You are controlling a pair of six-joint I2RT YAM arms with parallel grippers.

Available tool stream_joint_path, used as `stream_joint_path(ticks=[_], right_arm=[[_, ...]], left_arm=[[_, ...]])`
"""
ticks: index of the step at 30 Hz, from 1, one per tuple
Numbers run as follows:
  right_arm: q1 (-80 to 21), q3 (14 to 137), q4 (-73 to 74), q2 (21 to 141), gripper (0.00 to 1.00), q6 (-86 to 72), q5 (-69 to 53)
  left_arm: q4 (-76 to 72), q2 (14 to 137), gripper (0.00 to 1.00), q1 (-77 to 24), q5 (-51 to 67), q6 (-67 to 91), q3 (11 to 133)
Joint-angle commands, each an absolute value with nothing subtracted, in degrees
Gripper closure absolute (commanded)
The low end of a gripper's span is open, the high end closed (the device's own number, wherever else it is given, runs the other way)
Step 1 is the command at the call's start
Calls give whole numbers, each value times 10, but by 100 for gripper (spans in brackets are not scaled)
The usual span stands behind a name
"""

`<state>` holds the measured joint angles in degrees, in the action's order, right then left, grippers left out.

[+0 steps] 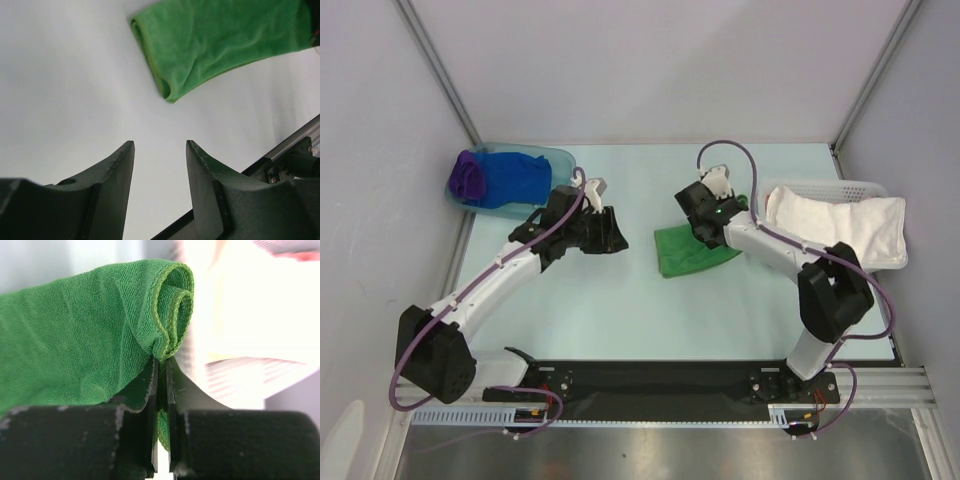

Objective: Fold and stack the towels
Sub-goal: Neatly place the folded towel into the bin

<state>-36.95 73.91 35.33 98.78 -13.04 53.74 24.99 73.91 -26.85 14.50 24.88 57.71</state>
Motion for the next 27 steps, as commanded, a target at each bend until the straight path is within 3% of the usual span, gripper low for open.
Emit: stream_joint_path(ticks=[1, 12, 27], right_arm=[[-336, 769, 359, 926, 100, -76, 609], [-160, 771, 301, 810, 100, 24, 527], [16, 750, 207, 837, 100, 67, 454]], left_arm=[[240, 719, 49, -263, 169, 236, 568], [235, 729, 50, -263, 196, 232, 564], [222, 696, 50, -264, 239, 229, 527]])
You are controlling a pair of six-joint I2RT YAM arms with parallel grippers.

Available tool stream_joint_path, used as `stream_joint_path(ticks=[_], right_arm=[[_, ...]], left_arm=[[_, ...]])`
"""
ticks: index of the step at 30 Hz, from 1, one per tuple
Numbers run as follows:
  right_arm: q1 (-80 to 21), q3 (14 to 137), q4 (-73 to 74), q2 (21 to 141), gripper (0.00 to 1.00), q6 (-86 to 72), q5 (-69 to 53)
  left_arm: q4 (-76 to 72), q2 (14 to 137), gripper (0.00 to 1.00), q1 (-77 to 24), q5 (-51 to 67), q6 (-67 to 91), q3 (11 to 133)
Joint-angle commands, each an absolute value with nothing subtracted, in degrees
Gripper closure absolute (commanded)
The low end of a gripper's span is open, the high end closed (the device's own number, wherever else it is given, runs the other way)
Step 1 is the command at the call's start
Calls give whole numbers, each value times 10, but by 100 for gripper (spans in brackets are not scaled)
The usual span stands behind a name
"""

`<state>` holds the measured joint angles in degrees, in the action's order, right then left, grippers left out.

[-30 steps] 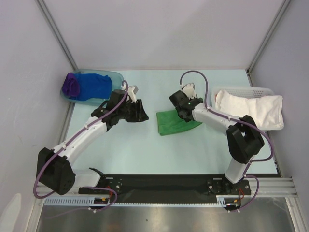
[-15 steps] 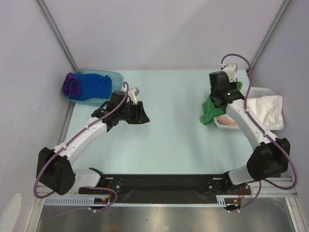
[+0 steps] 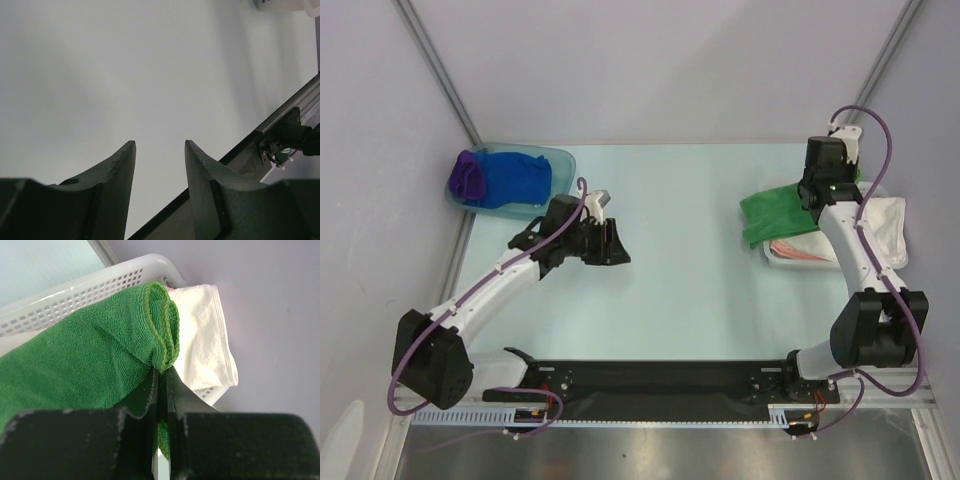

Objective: Fold and stack the towels
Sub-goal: Neatly place the folded towel into the bin

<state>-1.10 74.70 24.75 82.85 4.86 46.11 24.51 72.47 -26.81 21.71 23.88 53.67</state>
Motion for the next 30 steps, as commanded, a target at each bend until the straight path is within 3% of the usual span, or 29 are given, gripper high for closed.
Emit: stream_joint_path(ticks=[1, 25, 26, 28, 29, 30], right_arm=[[23, 751, 210, 839, 100, 65, 444], [123, 771, 271, 893, 100, -11, 451], [123, 774, 279, 896, 97, -17, 451], [123, 776, 284, 901, 74, -25, 458], [123, 780, 286, 905, 62, -31, 458], [123, 784, 301, 906, 41, -43, 454]], left_arm=[[220, 696, 50, -264, 240, 230, 524], [217, 704, 51, -264, 258, 231, 522], [217, 704, 50, -264, 258, 231, 522], [217, 703, 50, -264, 258, 230, 522], [217, 705, 50, -263, 257, 230, 522], [218, 705, 50, -264, 255, 230, 522]])
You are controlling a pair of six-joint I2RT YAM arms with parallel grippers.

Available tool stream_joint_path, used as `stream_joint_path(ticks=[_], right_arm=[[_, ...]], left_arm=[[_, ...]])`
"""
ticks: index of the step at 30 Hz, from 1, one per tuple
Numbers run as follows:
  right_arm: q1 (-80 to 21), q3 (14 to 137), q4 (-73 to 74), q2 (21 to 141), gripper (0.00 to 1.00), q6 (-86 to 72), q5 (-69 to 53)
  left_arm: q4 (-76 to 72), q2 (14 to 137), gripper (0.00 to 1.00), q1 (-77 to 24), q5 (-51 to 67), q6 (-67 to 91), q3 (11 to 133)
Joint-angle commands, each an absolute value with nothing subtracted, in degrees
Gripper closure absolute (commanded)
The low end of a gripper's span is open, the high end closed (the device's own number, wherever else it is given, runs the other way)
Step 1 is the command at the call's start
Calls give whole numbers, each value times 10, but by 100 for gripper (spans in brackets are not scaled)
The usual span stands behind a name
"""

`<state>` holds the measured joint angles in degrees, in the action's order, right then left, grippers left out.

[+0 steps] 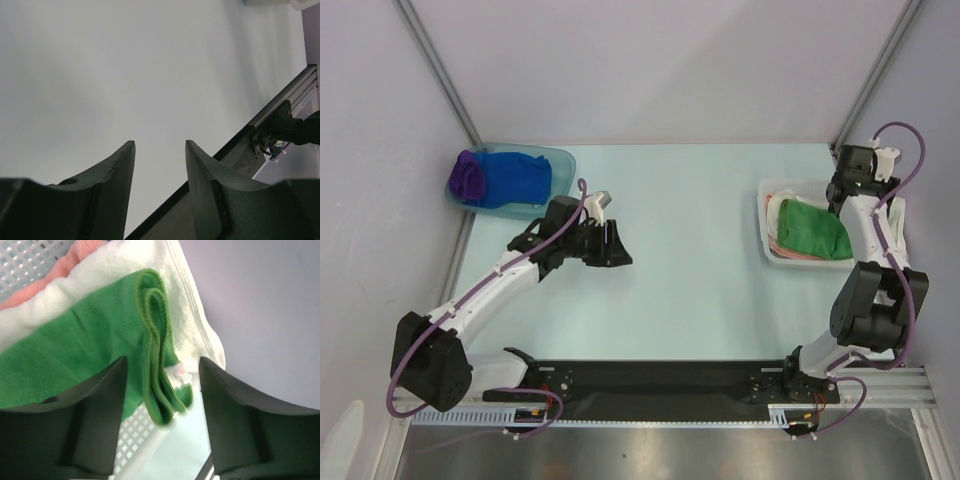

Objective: Fold and stack the towels
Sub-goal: Neatly place the folded towel into the bin, then grab crumpled towel

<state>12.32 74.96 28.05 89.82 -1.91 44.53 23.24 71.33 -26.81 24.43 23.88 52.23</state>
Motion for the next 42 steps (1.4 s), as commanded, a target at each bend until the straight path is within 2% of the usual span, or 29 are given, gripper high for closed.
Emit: stream_joint_path(ticks=[1, 3, 6, 11, 15, 18, 22, 23, 28, 34, 38, 42], right_arm=[[123, 790, 309, 907, 34, -52, 436], [121, 804, 324, 898, 12, -66, 418], [118, 833, 354, 882, 0, -89, 369], [44, 839, 360, 845, 0, -137, 275], [-37, 781, 307, 801, 0, -170, 204], [-93, 737, 254, 785, 0, -185, 148], [-155, 717, 232, 786, 0, -196, 133], [-186, 706, 215, 786, 0, -199, 125], [-262, 691, 187, 811, 0, -201, 106], [-310, 674, 173, 834, 0, -207, 80], [-311, 670, 158, 837, 0, -211, 59], [-311, 667, 156, 834, 0, -209, 56]], left_arm=[[218, 706, 50, -264, 257, 229, 522], [217, 707, 49, -263, 253, 229, 524], [216, 705, 48, -259, 241, 229, 525], [217, 704, 46, -250, 214, 235, 534], [231, 705, 46, -245, 169, 243, 563], [238, 709, 46, -231, 107, 260, 588], [249, 750, 45, -170, 9, 301, 642], [247, 760, 45, -157, -48, 315, 667], [246, 873, 42, -80, -196, 346, 749], [282, 1051, 43, -7, -244, 366, 906], [343, 1219, 43, -3, -272, 377, 1067], [399, 1329, 43, 22, -275, 397, 1190]])
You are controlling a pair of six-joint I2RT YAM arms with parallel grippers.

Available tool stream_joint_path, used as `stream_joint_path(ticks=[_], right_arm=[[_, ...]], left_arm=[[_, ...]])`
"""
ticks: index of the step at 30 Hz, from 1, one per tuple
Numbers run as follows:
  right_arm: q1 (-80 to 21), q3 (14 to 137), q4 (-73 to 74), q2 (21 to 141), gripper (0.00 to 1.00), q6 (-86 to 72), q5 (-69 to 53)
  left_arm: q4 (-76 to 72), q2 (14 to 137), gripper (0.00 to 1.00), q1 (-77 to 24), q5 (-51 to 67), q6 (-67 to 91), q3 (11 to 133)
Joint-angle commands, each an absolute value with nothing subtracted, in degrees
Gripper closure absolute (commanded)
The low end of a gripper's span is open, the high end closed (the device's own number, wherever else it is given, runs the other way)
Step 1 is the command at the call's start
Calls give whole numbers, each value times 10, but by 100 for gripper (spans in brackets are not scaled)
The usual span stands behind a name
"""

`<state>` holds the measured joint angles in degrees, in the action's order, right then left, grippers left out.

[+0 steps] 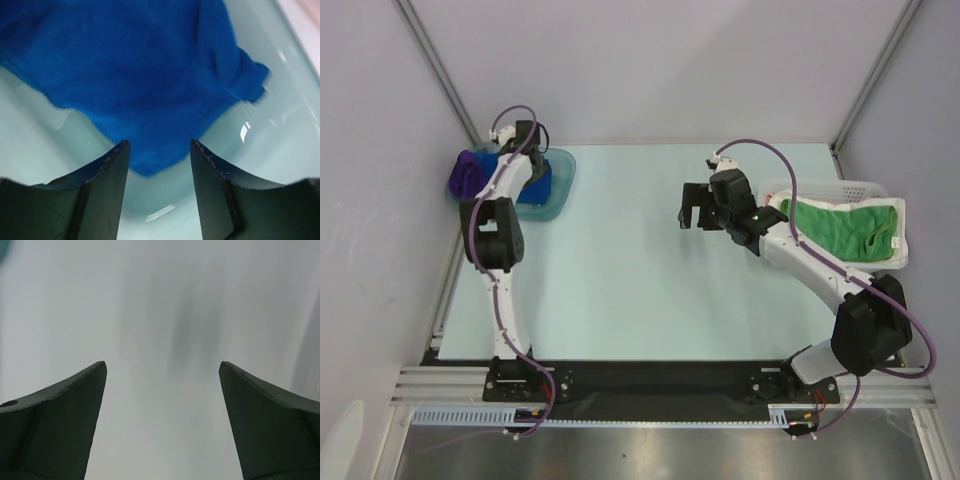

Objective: Fold and stack the towels
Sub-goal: Grab crumpled towel

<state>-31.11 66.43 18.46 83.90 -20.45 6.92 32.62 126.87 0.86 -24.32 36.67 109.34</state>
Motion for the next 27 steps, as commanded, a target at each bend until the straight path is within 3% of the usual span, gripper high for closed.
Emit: stream_joint_path(ticks=[1, 4, 8, 11, 12, 15, 27], right_arm=[[-312, 665, 154, 834, 0, -209, 55], [-312, 658, 152, 831, 0, -208, 54], [-310, 657, 150, 835, 0, -209, 54], [-310, 656, 147, 838, 0, -211, 54], [-309, 657, 149, 838, 0, -212, 54], [-309, 655, 144, 838, 0, -211, 55], [-308, 651, 141, 845, 0, -207, 54]], left_arm=[[412, 1352, 43, 23, -282, 400, 1213], [452, 1394, 44, 32, -273, 426, 1268], [438, 1393, 49, 34, -259, 436, 1248], [430, 1384, 67, 33, -244, 435, 1238], [428, 1381, 82, 33, -240, 436, 1235], [403, 1336, 99, 22, -242, 428, 1199], [77, 991, 100, -65, -324, 352, 868]])
